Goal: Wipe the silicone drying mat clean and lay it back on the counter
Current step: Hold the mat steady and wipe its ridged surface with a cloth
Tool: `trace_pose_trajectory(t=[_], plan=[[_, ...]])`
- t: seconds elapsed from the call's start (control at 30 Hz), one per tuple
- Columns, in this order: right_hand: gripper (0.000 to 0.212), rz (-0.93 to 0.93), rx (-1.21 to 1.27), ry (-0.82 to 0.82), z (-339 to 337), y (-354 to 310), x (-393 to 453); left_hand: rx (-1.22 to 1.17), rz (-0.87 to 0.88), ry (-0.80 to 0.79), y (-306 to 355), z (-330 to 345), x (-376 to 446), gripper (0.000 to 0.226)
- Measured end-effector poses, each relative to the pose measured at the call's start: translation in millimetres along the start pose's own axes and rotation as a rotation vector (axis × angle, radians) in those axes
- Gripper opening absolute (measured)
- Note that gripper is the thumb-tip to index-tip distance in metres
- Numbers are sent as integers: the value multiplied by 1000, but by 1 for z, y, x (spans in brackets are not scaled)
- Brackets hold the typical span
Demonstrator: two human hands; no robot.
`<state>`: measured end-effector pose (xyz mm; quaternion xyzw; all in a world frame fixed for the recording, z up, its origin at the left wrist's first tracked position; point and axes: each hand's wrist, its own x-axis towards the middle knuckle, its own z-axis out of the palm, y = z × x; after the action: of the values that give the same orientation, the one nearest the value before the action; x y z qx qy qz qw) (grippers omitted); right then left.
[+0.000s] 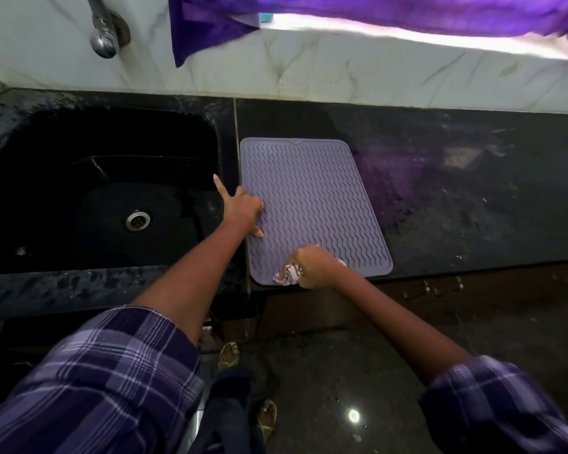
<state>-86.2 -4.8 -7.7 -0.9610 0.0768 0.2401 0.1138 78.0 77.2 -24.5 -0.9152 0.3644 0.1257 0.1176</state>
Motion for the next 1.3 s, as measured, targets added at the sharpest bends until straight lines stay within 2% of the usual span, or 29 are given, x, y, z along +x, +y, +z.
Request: trace_pose_trajectory(t=[0.07,0.13,0.23,0.37,0.47,0.57,0.63,0.73,0.9,1.1,1.17,1.23,1.3], plan=[[29,-15,1,34,-16,-9,10,4,6,-16,0,-3,-2,55],[30,-22,14,157,-21,-21,24,24,8,-22,0,-4,-2,55],[38,-43,-22,239,1,-38,24,27,14,-19,0,-2,-1,53],[47,-126,-23,144,18,-36,2,5,24,-19,-2,1,0,54],[27,-123,61,-10,-12,-18,0,13,39,-9,-2,1,1,57],[24,26,162,182,-46,13,14,22,43,-18,-2,1,0,55],[25,70,125,282,-46,21,18,28,40,-32,-1,-2,-1,52],[34,120,46,243,-13,12,17,40,32,-39,0,-7,-1,51],[34,77,56,220,13,17,-7,78,31,-34,1,-12,-3,57],[32,88,58,-97,-18,18,-9,99,48,-56,3,-16,-7,62],[29,112,182,-40,-41,27,3,63,63,-68,2,-21,-1,62],[30,136,284,92,-64,39,20,-22,77,-77,-2,-28,10,56],[24,162,275,188,-84,49,41,-99,68,-65,-8,-35,25,47]])
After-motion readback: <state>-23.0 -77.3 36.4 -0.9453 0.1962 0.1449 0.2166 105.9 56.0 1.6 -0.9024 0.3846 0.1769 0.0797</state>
